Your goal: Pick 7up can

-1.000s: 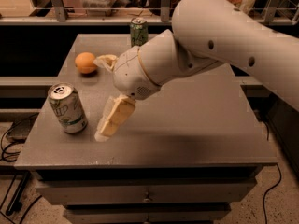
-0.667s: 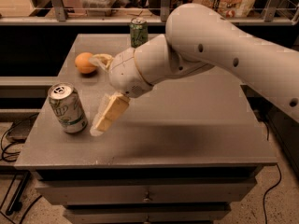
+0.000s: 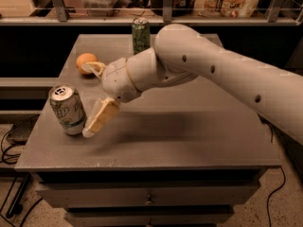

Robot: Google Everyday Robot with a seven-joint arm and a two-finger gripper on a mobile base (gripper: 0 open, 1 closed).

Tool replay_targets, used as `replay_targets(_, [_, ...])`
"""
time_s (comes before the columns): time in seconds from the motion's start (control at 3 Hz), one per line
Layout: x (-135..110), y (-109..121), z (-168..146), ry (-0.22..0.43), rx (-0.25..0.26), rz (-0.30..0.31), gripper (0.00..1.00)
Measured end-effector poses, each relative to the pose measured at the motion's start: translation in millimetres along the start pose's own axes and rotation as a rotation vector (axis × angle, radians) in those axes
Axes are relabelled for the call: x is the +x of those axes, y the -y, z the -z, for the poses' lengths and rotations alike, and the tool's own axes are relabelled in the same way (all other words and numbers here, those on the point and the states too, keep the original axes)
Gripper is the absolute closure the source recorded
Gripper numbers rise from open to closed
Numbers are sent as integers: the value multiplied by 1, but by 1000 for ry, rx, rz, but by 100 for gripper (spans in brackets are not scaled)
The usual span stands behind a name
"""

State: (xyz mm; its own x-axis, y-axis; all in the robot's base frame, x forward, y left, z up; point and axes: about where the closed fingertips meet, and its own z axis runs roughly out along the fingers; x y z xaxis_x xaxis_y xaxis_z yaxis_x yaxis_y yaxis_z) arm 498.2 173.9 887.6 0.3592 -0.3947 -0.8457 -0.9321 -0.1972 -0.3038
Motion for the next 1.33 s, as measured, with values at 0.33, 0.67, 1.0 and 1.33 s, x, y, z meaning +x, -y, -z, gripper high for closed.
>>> replay_targets(0.33, [1, -1, -20, 38, -26, -12, 17])
replay_targets(0.67, [-5, -3, -28, 43, -58, -13, 39])
replay_targets(1.0, [-17, -6, -25, 51, -68, -3, 62])
replay_targets(1.33, [-40, 2, -15, 74, -86, 2, 85])
